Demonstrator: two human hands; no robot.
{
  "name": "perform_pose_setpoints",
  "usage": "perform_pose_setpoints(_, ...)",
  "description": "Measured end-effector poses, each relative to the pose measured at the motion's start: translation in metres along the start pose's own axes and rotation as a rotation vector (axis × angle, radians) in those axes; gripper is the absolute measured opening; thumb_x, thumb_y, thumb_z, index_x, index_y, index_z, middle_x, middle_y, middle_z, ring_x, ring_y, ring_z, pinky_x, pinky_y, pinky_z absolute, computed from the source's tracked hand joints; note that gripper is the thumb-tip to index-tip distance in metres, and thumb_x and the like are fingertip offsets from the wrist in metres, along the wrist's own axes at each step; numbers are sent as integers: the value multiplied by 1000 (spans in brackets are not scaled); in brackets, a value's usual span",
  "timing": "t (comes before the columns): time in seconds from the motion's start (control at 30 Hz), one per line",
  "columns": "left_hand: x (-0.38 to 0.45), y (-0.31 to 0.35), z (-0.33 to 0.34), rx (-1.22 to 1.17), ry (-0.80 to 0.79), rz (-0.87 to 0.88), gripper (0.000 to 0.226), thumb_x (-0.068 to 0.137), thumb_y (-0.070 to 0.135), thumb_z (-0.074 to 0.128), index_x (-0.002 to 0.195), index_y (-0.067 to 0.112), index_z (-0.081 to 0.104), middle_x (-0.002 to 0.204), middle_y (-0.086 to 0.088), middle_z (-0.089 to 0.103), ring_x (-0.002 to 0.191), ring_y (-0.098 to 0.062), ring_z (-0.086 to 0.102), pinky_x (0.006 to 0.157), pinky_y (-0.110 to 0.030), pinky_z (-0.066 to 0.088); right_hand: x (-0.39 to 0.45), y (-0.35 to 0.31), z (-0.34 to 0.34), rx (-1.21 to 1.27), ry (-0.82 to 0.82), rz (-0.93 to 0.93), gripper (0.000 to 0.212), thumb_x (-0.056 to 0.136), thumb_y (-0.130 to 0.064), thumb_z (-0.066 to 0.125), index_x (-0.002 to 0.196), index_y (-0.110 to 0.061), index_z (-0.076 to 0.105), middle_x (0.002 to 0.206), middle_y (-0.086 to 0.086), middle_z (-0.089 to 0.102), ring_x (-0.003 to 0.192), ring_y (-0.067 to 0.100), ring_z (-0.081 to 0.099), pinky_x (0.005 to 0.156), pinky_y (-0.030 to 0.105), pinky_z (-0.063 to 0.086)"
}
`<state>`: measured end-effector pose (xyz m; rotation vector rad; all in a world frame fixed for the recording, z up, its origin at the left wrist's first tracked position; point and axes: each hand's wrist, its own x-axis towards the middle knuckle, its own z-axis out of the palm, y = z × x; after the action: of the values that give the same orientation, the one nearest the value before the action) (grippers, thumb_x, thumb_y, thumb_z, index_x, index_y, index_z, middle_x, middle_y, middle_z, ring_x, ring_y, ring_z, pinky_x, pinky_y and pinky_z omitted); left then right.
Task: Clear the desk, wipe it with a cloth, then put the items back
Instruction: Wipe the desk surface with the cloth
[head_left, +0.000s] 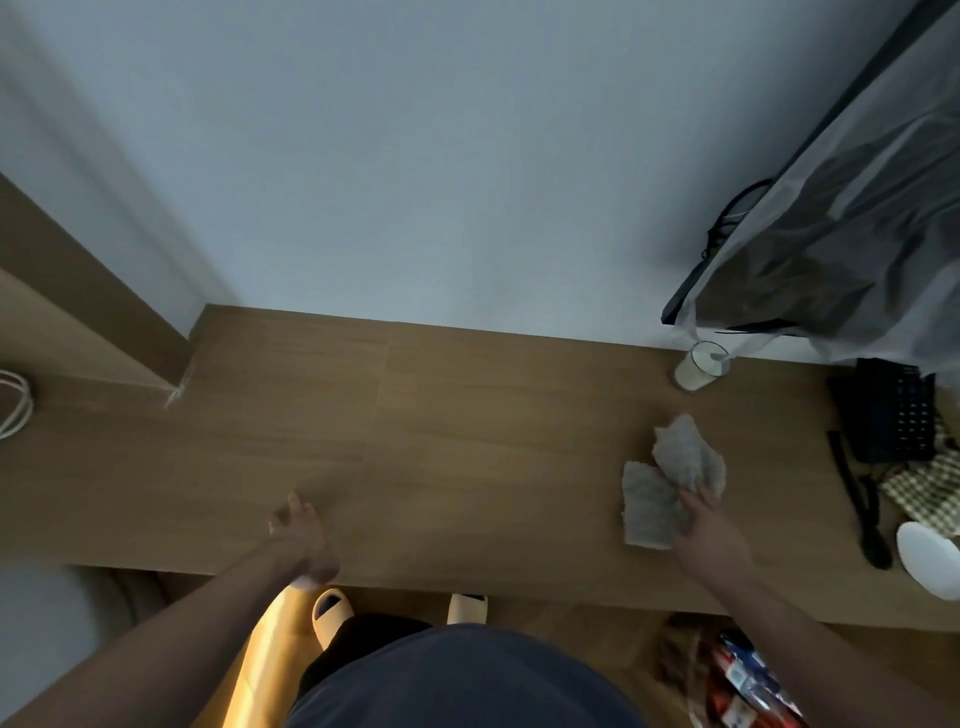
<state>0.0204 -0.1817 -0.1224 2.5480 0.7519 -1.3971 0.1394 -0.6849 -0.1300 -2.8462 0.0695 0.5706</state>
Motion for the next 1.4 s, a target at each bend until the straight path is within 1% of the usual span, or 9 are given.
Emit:
perform_pose_setpoints(0.13,6,-14,1,-67,-8,-3,102,95,41,55,161,5,-14,168,-14,-24,157,-38,-4,127,-42,17,18,31,56,-30,-151,86,96,70,-50,52,152,0,43,165,20,27,154,37,25,117,47,37)
perform_pose_setpoints(0.23,3,-21,2,-59,-1,39,105,95,46,58,161,8,-15,169,-12,-22,158,-34,-4,128,-42,15,-9,-36,42,-64,-191,24,80,95,-46,50,161,-8,24,170,10,14,159,23,7,124,36,21)
perform_pose_setpoints(0.6,5,-35,4,-103,45,126,103,96,50,55,162,6,-10,169,-16,-18,158,-36,-7,127,-39,10,16,-78,58,-219,-264,22,63,87,-34,53,147,-13,48,153,6,43,141,22,35,110,37,43)
perform_pose_setpoints(0.73,-7,-41,6,-11,42,221,94,101,38,53,161,3,-9,169,-15,-19,157,-32,-12,127,-40,5,4,-130,76,-155,-258,-53,73,89,-40,52,156,-14,37,163,5,31,151,21,24,115,36,39)
perform_pose_setpoints(0.87,-3,-62,4,46,-31,343,85,94,29,55,164,12,11,171,-4,-18,158,-28,8,124,-38,24,-18,-208,105,-37,-224,-36,75,97,-26,54,162,-12,21,170,2,13,151,17,26,111,33,42)
perform_pose_setpoints(1.07,2,-111,-25,-187,-18,454,61,93,10,55,153,14,44,164,-3,36,146,-21,41,112,-22,35,-54,-353,156,-29,-329,-75,97,93,-37,53,161,3,-3,171,13,-7,158,29,6,124,43,27)
perform_pose_setpoints(1.17,10,-149,-41,-246,111,473,60,94,12,59,153,12,45,162,-4,38,147,-22,38,113,-22,30,-68,-432,173,21,-411,-132,107,90,-41,64,162,-1,-5,169,10,-20,158,31,8,125,45,24)
perform_pose_setpoints(1.27,9,-188,-58,-291,132,496,49,93,11,59,141,13,60,156,0,46,140,-19,47,111,-21,36,-73,-500,184,21,-517,-355,94,92,-44,63,165,-14,12,172,6,-7,159,27,-2,127,40,19)
perform_pose_setpoints(1.4,12,-238,-66,-444,110,533,48,76,43,52,116,28,74,113,15,73,93,-3,67,88,-37,57,-86,-540,174,140,-614,-475,73,95,-26,65,160,-21,34,173,-1,9,157,24,18,125,35,24)
